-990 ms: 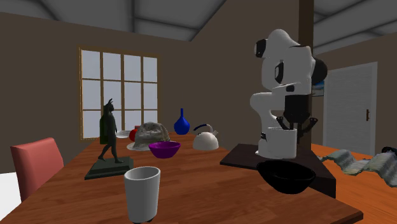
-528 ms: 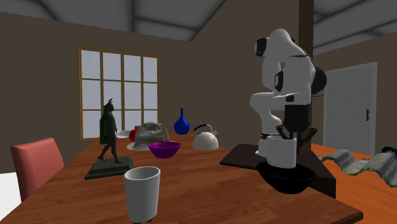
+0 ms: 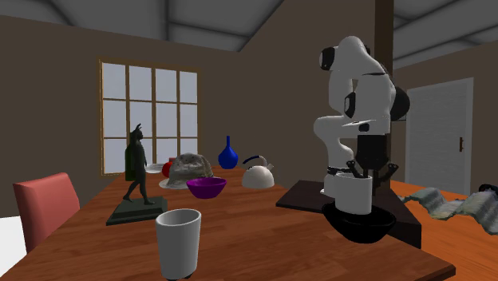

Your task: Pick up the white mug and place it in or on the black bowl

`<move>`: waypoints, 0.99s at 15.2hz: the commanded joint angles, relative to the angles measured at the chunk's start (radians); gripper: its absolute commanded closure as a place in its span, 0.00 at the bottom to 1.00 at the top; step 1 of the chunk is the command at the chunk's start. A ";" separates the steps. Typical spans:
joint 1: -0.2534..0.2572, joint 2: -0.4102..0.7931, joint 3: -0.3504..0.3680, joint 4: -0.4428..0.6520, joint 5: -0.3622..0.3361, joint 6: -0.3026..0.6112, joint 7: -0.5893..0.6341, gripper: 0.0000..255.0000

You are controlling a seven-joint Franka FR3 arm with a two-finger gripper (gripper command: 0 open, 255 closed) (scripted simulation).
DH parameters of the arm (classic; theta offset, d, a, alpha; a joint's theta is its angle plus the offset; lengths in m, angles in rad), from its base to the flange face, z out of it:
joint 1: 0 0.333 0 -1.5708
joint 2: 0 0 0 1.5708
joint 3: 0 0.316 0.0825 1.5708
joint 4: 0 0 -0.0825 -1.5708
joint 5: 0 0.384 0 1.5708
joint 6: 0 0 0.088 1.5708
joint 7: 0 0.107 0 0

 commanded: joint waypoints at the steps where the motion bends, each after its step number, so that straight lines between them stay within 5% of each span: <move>1: 0.000 0.000 0.000 0.000 0.000 0.000 0.000 1.00; 2: 0.000 0.000 0.000 0.000 0.000 0.000 0.000 0.00; 7: 0.000 0.000 0.000 0.000 0.000 0.000 0.000 0.00; 11: 0.006 -0.122 -0.003 0.039 0.013 -0.161 -0.009 0.00; 15: 0.006 -0.122 -0.003 0.039 0.013 -0.161 -0.009 0.00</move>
